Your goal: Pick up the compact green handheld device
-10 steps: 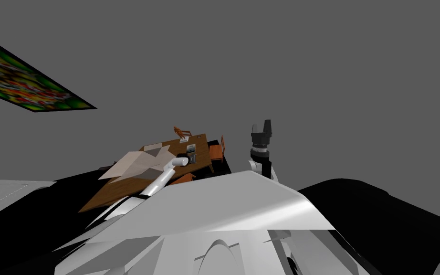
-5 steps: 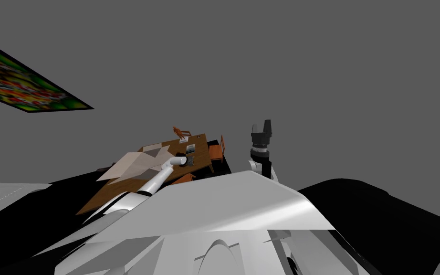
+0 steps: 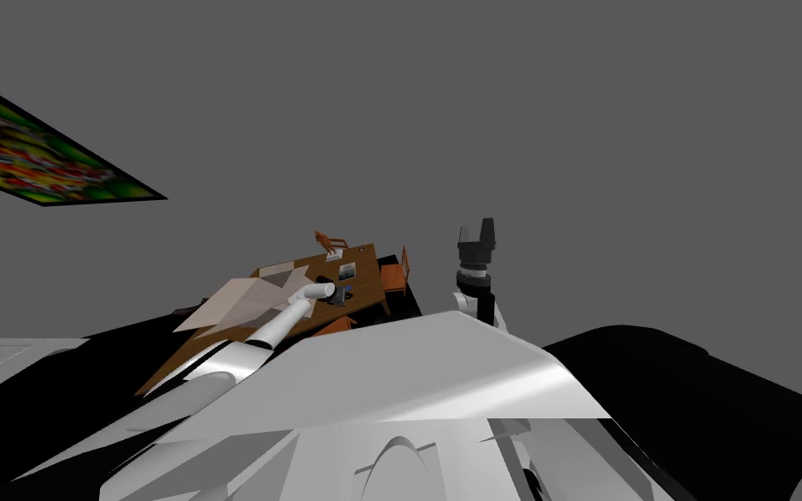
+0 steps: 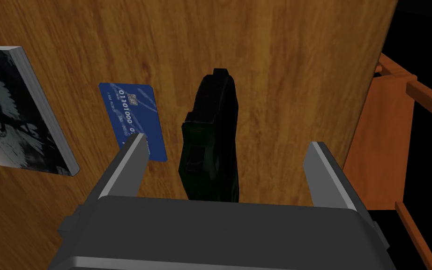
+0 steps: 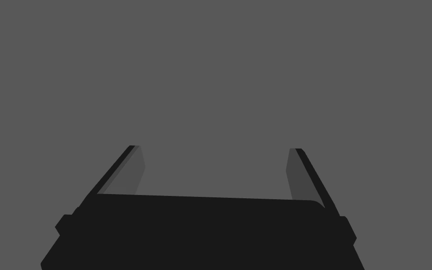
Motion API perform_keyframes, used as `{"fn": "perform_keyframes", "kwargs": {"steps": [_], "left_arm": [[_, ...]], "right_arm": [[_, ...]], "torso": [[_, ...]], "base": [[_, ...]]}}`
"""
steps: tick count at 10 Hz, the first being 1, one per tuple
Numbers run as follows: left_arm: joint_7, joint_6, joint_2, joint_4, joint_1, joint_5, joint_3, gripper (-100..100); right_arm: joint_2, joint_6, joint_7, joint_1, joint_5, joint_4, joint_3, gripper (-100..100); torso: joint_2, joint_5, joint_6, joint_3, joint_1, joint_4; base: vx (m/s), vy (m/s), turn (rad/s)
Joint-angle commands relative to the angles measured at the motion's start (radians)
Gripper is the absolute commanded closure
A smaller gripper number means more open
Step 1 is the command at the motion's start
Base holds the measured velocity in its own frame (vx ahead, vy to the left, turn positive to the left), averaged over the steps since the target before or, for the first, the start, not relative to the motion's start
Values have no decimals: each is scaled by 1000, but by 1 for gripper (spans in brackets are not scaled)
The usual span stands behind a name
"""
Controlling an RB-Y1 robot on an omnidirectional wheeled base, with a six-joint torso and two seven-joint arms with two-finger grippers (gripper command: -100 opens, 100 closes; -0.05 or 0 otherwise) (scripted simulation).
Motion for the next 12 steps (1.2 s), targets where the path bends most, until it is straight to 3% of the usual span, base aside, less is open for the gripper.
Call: {"fn": "perform_keyframes", "kwargs": {"steps": [1, 7, 8, 9, 10, 11, 12], "left_arm": [[11, 43, 22, 35, -21, 17, -11, -100], [28, 146, 80, 140, -83, 65, -42, -100], [25, 136, 78, 127, -74, 63, -38, -100], [25, 140, 79, 128, -75, 63, -38, 0], [-9, 129, 68, 177, -79, 37, 12, -100], [-9, 129, 68, 177, -79, 37, 18, -100], [-44, 119, 58, 220, -83, 11, 58, -100]], "right_arm": [[0, 0, 0, 0, 0, 0, 0, 0], [0, 0, 0, 0, 0, 0, 0, 0], [0, 0, 0, 0, 0, 0, 0, 0], [0, 0, 0, 0, 0, 0, 0, 0], [0, 0, 0, 0, 0, 0, 0, 0], [0, 0, 0, 0, 0, 0, 0, 0], [0, 0, 0, 0, 0, 0, 0, 0]], "torso": [[0, 0, 0, 0, 0, 0], [0, 0, 0, 0, 1, 0], [0, 0, 0, 0, 0, 0], [0, 0, 0, 0, 0, 0], [0, 0, 0, 0, -1, 0], [1, 0, 1, 0, -1, 0], [1, 0, 0, 1, -1, 0]], "base": [[-2, 5, -14], [-3, 7, -21], [0, 0, 0], [0, 0, 0], [-21, -6, -149], [-24, -4, -91], [-33, -12, -142]]}}
